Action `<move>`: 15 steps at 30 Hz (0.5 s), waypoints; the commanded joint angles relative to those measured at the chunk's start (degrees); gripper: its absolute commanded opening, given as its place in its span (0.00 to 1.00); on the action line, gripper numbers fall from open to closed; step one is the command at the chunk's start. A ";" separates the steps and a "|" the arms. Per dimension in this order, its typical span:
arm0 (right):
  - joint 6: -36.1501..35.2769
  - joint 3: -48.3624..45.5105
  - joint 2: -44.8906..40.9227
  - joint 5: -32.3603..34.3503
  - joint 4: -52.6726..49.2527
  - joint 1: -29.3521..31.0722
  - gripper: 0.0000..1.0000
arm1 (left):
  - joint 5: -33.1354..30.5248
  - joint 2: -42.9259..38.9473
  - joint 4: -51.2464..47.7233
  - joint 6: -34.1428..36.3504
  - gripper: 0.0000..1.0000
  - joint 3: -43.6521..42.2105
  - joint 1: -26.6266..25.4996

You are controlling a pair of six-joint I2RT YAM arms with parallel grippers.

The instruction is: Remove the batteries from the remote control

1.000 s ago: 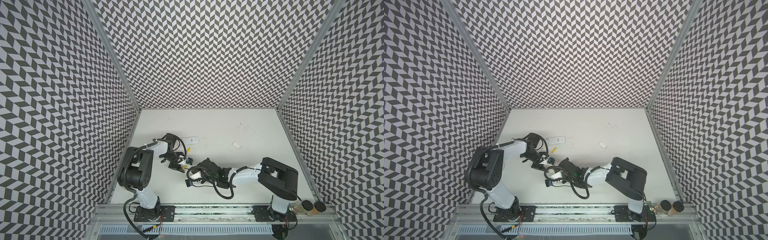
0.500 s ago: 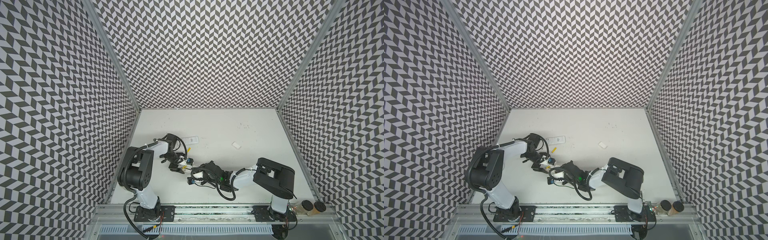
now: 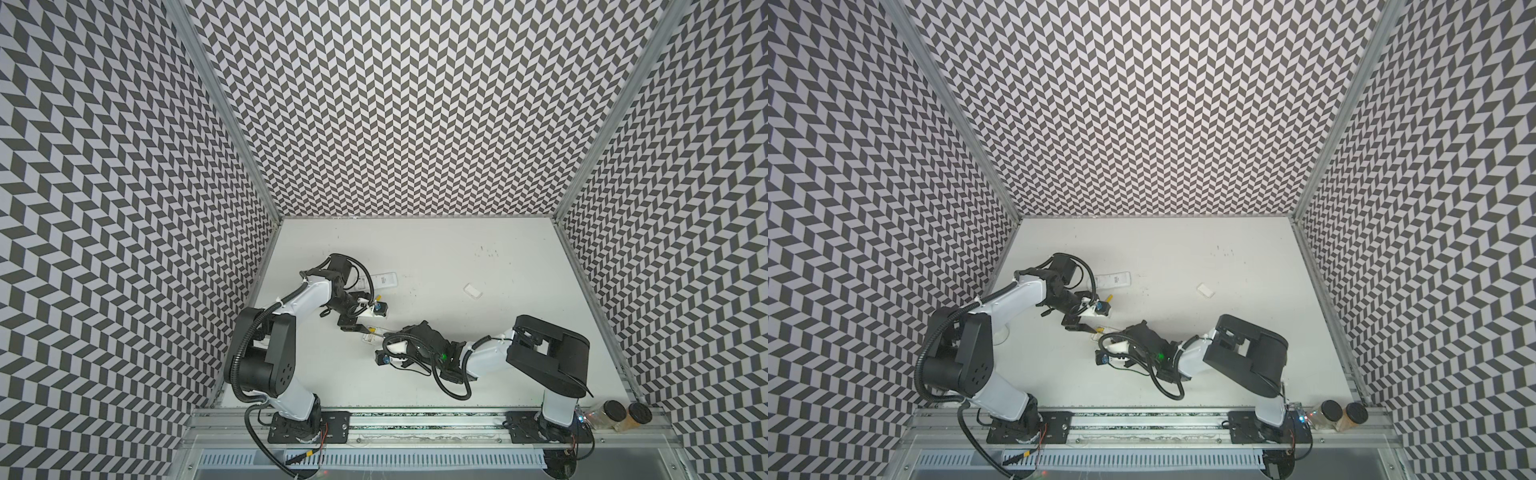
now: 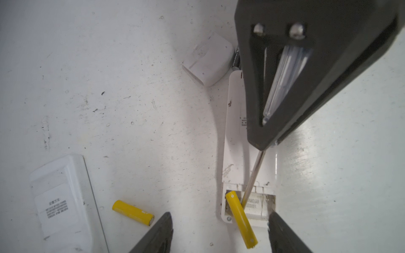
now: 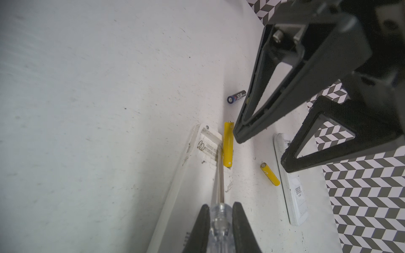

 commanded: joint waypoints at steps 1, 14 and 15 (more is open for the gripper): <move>0.94 -0.36 -0.26 -0.14 3.73 -0.33 0.00 | -0.23 -1.49 -1.23 -0.68 0.69 -0.24 0.04; 0.86 0.21 0.04 -0.09 2.90 -0.41 0.00 | -4.20 0.39 6.82 -2.17 0.57 -6.11 0.56; 0.52 0.27 0.03 0.18 2.73 -0.40 0.00 | -4.48 1.04 7.41 -2.35 0.55 -6.17 0.59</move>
